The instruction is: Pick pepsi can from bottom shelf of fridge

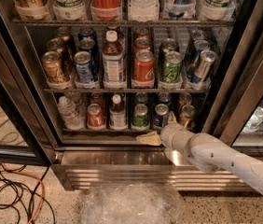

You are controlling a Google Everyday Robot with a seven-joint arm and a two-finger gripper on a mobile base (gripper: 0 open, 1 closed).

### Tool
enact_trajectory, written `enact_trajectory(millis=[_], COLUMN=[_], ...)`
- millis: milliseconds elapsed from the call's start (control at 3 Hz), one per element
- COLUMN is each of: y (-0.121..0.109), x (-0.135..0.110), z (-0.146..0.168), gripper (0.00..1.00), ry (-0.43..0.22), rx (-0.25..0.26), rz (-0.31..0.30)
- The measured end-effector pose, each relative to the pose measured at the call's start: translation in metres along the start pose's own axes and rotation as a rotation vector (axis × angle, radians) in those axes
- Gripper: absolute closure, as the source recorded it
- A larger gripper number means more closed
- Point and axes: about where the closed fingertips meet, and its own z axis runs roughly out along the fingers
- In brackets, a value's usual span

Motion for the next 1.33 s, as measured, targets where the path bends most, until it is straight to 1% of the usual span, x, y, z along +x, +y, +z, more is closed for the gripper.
enact_trajectory(millis=[333, 667, 1000, 1333], y=[-0.014, -0.019, -0.021, -0.022], x=[-0.007, -0.012, -0.015, -0.019], z=[0.016, 0.019, 0.025, 0.024], gripper=[0.0, 0.0, 0.18, 0.42], ry=[-0.024, -0.03, -0.034, -0.033], rx=[0.015, 0.023, 0.027, 0.028], rz=[-0.023, -0.034, -0.052, -0.055])
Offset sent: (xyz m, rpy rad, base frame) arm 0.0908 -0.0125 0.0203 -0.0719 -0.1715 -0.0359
